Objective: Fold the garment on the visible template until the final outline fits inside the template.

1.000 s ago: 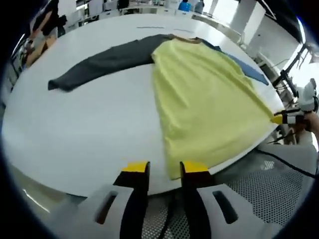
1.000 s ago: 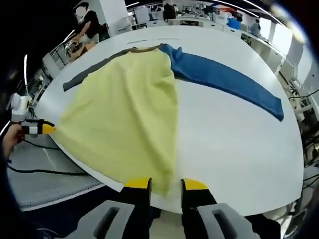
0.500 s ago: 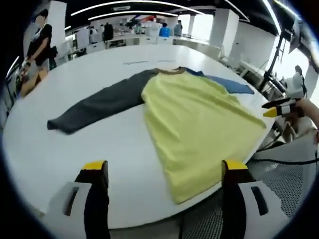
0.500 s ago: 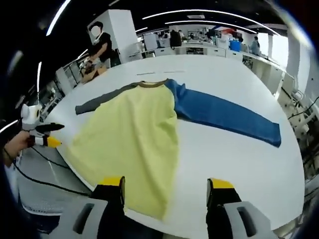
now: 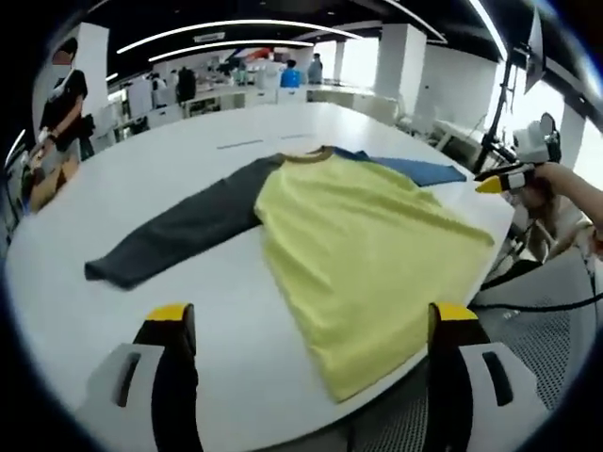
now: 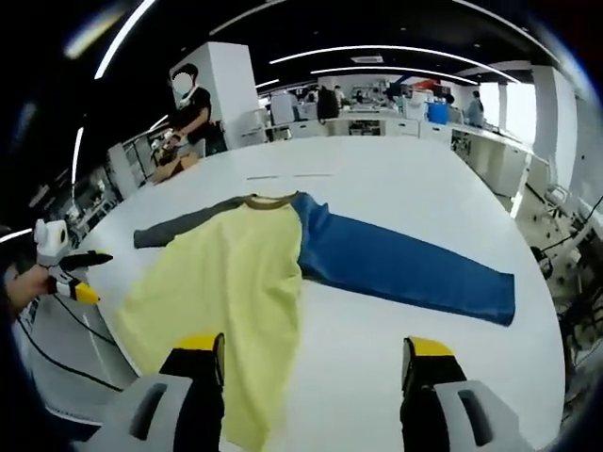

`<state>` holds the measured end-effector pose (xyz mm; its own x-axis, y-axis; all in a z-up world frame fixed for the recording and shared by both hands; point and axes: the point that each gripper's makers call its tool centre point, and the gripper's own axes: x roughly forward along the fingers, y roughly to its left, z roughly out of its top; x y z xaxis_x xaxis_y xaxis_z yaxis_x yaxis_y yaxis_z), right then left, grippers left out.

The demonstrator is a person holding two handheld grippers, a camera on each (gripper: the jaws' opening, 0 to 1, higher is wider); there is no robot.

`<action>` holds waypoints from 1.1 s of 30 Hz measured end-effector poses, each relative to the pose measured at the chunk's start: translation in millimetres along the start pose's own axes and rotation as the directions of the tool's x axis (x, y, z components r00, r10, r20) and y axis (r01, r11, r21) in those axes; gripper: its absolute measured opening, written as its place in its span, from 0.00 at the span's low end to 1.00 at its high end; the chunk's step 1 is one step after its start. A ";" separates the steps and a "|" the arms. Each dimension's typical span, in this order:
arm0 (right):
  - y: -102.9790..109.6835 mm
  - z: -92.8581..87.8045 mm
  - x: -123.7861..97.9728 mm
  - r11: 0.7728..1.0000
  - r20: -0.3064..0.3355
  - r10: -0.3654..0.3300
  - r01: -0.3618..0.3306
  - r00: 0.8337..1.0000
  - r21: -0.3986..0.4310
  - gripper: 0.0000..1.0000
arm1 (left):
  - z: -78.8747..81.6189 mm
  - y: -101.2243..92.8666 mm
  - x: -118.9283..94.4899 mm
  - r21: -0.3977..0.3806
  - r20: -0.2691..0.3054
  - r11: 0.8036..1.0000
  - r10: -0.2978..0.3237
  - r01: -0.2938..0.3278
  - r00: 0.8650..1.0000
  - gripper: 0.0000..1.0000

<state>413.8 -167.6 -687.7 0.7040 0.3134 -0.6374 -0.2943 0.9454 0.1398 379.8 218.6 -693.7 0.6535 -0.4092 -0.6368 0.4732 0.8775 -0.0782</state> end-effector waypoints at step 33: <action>-183.2 1.9 13.5 0.939 -0.019 -0.341 0.341 0.940 0.036 0.42 | 18.9 8.6 1.4 -0.001 0.074 1.000 0.020 -0.020 0.997 0.98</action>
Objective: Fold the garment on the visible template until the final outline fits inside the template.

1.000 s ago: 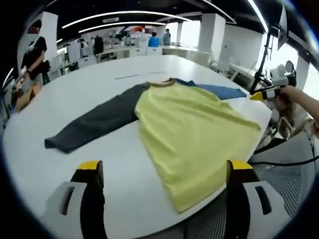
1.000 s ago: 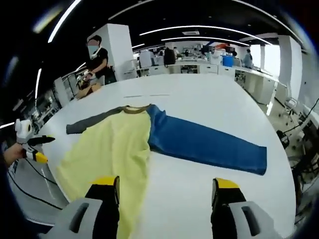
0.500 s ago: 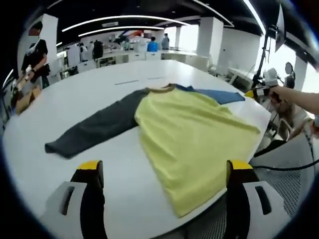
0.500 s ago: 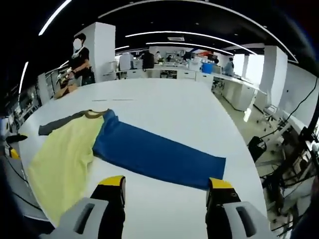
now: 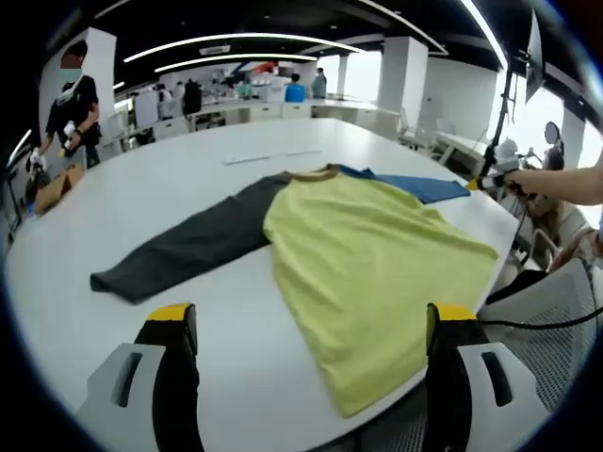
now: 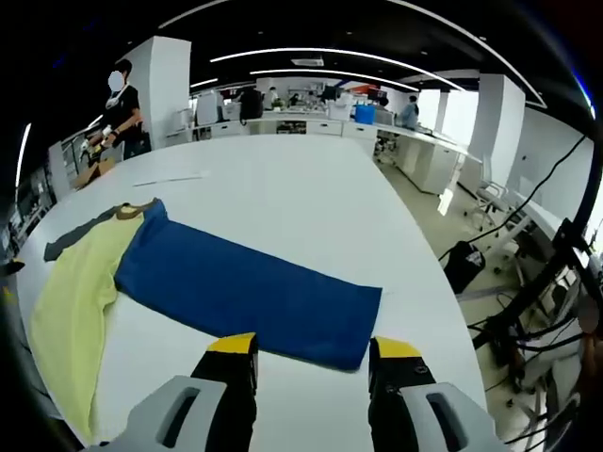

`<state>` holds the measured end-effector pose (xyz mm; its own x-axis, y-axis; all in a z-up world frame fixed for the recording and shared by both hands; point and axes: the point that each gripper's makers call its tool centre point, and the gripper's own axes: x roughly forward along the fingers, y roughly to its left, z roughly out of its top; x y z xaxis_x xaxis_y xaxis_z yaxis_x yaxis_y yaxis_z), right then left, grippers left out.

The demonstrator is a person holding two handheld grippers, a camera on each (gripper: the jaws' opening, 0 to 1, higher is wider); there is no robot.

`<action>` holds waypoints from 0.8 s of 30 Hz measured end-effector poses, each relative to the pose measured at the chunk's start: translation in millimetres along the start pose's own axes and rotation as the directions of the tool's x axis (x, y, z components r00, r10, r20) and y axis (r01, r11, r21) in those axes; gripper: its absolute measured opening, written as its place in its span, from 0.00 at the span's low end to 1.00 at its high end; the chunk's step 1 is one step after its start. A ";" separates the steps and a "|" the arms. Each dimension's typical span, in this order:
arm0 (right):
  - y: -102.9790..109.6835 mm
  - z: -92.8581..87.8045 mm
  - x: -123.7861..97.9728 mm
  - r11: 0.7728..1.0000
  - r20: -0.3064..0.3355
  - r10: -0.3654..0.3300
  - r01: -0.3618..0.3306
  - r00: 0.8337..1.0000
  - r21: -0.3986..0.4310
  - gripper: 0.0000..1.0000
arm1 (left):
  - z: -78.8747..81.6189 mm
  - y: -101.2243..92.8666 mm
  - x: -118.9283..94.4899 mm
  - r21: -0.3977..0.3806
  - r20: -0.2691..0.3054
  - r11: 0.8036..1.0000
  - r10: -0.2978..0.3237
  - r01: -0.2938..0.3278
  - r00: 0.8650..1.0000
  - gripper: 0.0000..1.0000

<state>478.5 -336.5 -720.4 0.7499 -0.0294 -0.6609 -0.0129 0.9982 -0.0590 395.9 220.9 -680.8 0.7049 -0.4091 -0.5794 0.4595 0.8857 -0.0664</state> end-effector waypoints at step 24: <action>-19.2 -19.6 7.2 0.981 -0.095 -0.086 0.100 0.992 0.163 0.09 | 6.4 7.6 -5.9 0.032 0.017 0.998 0.050 -0.050 0.999 0.81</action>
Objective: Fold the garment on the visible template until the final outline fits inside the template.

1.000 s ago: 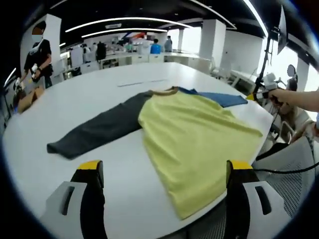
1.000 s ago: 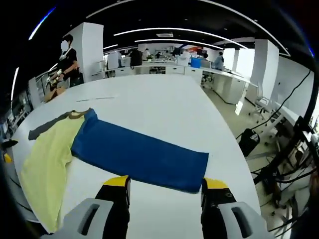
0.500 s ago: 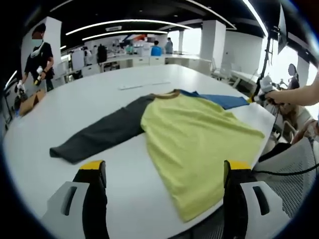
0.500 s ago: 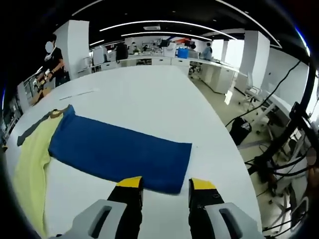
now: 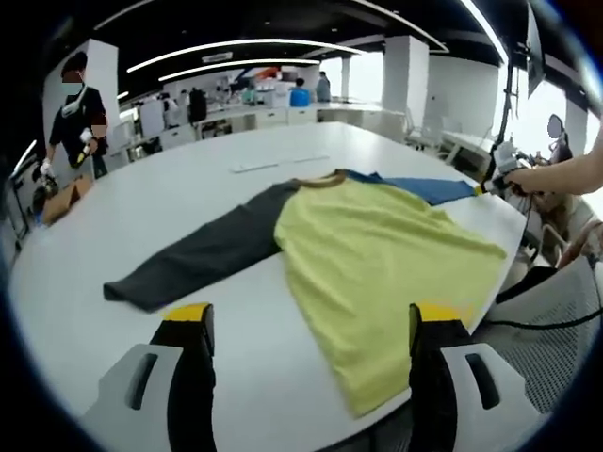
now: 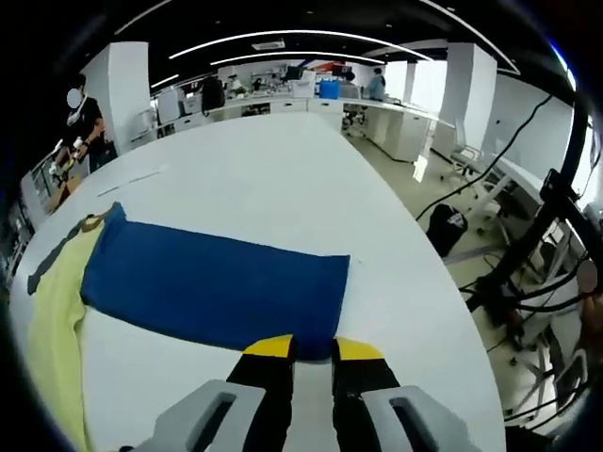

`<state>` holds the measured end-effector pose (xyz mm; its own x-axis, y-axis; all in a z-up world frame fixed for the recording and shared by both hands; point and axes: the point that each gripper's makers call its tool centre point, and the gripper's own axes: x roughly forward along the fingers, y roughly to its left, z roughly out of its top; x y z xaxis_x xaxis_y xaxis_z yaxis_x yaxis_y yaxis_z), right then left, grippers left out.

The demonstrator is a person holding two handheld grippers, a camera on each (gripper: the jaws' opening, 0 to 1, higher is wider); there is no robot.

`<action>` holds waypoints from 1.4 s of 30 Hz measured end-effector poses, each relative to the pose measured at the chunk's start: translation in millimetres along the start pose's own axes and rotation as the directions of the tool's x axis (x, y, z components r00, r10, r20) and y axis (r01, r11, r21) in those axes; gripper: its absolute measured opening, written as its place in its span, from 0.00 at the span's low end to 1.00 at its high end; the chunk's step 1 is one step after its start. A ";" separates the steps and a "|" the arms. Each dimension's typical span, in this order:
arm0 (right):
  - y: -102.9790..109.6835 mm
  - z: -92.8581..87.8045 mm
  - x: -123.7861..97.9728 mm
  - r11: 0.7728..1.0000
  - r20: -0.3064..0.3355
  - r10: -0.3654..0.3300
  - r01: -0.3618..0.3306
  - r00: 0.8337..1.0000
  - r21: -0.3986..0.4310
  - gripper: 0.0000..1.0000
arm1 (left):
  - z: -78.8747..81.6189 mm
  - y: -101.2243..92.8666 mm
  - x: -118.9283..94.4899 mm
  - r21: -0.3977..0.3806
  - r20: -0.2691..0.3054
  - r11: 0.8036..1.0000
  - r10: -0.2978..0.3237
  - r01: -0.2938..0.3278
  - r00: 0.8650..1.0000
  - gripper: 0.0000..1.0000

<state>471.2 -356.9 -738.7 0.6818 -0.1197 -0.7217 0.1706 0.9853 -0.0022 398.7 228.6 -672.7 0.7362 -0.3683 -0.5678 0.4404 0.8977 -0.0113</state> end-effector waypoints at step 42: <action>-20.1 7.6 -5.8 0.993 -0.039 -0.088 0.091 0.995 0.071 0.00 | 4.6 -1.6 0.4 0.014 0.022 1.000 -0.015 0.015 1.000 0.99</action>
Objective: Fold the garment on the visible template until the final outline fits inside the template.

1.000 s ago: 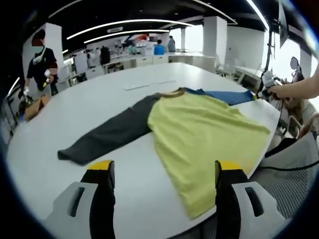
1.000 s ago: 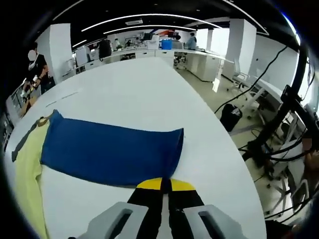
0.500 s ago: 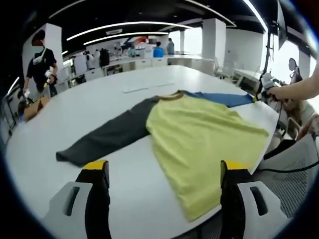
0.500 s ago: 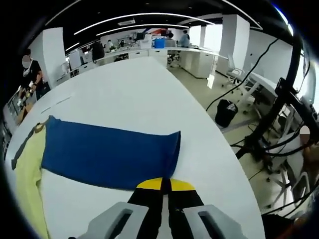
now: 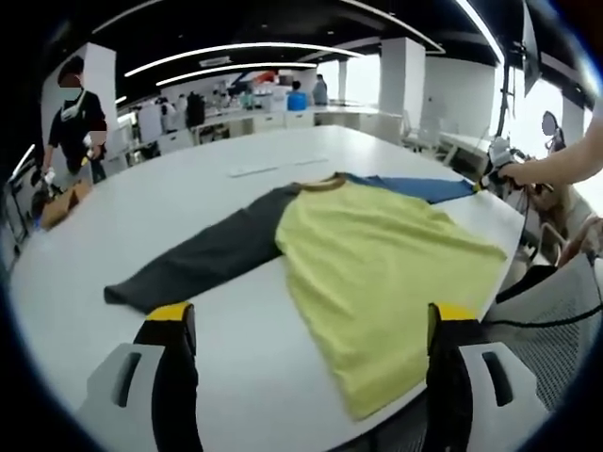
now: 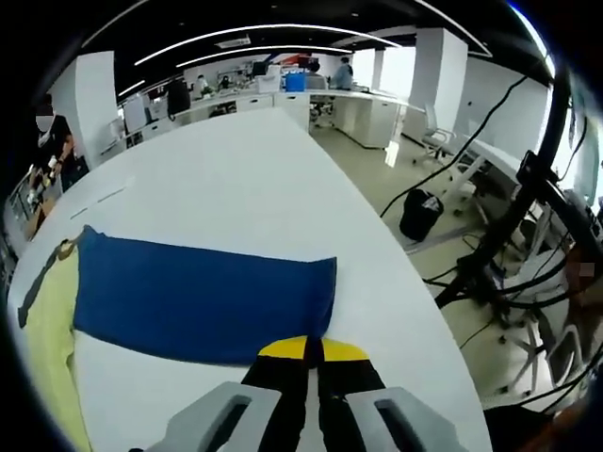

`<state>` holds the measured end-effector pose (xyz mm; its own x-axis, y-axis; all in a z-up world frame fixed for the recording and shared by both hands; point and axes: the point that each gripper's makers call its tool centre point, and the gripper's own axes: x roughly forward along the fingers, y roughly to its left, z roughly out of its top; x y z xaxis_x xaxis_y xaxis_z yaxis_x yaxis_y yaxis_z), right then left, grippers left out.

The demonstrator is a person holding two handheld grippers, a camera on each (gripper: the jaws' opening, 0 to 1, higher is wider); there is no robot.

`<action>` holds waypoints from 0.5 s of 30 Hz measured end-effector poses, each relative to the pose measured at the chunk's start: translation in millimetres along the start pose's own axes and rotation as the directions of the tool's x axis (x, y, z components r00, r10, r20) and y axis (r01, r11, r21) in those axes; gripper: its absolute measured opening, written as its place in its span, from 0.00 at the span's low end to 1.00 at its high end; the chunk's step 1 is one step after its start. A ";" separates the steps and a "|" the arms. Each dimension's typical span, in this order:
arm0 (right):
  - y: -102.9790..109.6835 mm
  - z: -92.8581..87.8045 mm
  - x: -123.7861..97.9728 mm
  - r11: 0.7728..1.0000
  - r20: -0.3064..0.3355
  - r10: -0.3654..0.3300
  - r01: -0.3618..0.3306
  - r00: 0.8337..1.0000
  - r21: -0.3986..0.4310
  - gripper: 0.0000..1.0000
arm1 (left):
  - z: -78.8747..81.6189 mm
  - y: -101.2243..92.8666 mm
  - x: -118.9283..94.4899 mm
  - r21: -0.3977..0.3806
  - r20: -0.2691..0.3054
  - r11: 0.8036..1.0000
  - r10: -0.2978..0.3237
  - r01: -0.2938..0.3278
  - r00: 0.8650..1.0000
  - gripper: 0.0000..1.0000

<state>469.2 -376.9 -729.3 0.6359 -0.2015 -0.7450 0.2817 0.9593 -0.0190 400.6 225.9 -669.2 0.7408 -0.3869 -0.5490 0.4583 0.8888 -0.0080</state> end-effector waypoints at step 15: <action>-1.7 -9.1 -7.1 1.000 -0.025 0.009 -0.008 1.000 0.028 0.00 | 1.2 1.0 -4.8 0.000 0.006 1.000 0.003 -0.003 1.000 0.99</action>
<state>457.7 -375.3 -730.1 0.6205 -0.1881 -0.7613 0.2966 0.9550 0.0058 398.1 228.4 -665.6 0.7452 -0.3860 -0.5437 0.4560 0.8900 -0.0068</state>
